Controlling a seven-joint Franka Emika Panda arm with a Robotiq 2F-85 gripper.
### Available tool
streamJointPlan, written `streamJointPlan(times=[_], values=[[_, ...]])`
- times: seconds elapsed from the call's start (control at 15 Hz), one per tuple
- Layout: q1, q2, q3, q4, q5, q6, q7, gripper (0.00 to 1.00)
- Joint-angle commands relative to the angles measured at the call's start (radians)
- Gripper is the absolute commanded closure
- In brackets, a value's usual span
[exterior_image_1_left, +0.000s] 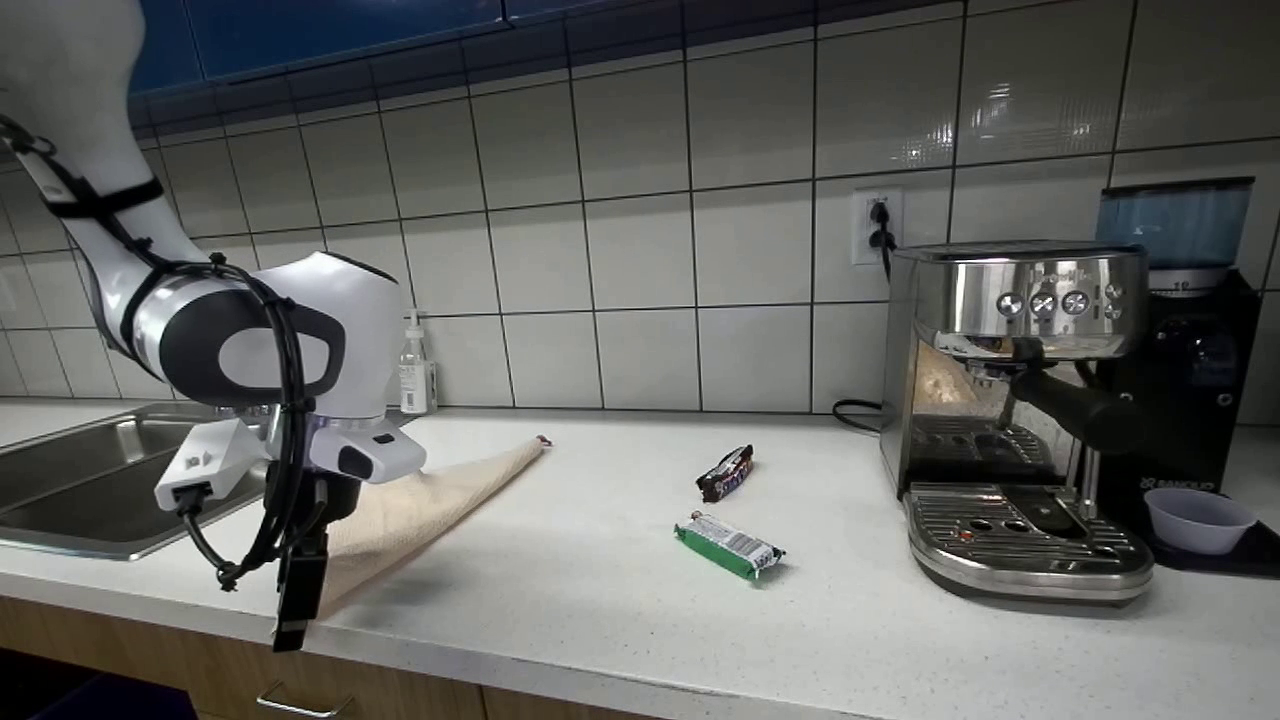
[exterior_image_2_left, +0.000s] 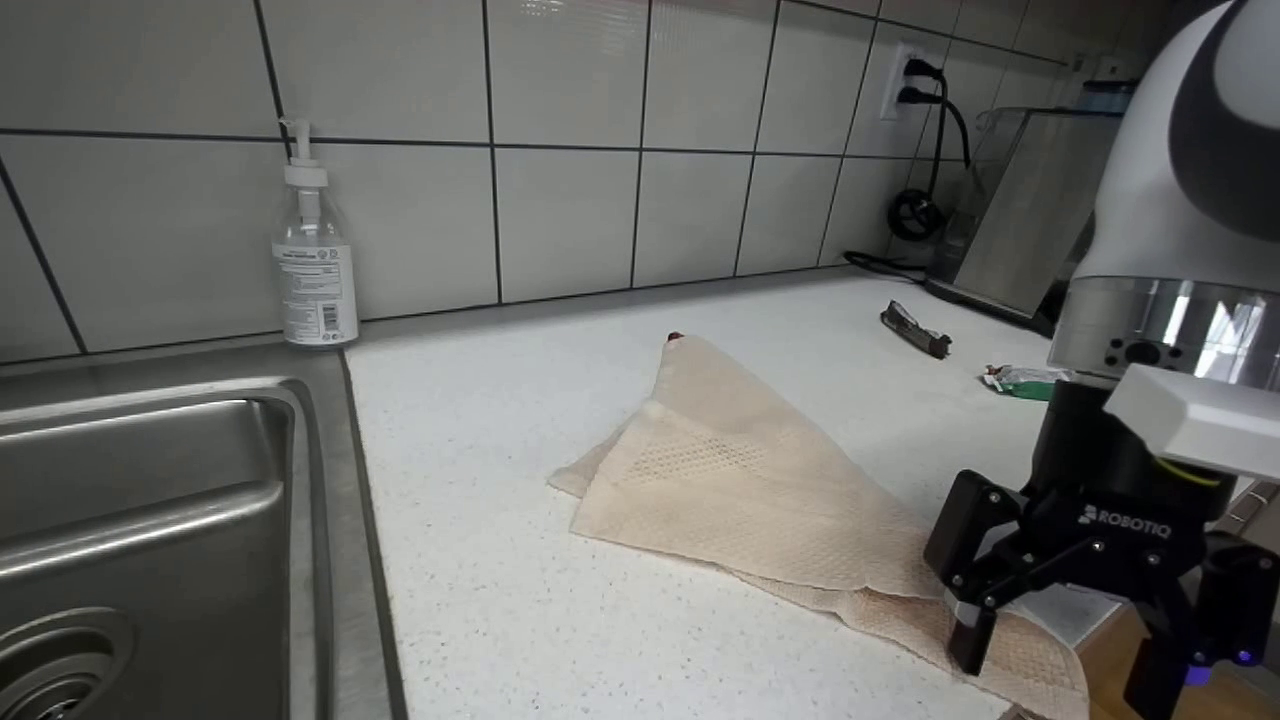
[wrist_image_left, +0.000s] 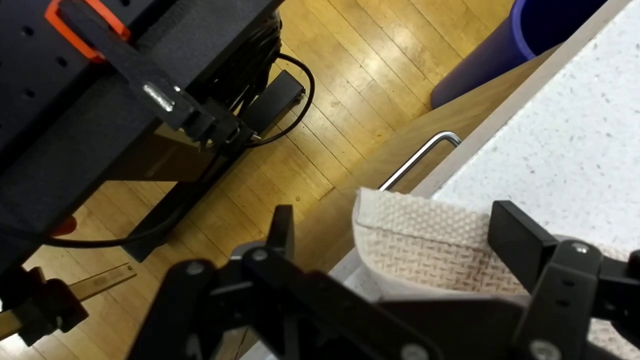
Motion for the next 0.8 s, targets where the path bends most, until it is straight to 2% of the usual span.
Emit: streamJointPlan(times=[0.0, 0.07, 0.13, 0.2, 0.73], values=[[-0.016, 0.004, 0.017, 0.007, 0.029, 0.007, -0.037, 0.01], [-0.016, 0.003, 0.017, 0.007, 0.029, 0.006, -0.038, 0.05], [-0.017, 0.004, 0.016, 0.009, 0.03, 0.005, -0.037, 0.26], [-0.017, 0.004, 0.016, 0.01, 0.031, 0.002, -0.04, 0.3], [-0.017, 0.0, 0.018, 0.02, 0.036, 0.002, -0.051, 0.92]])
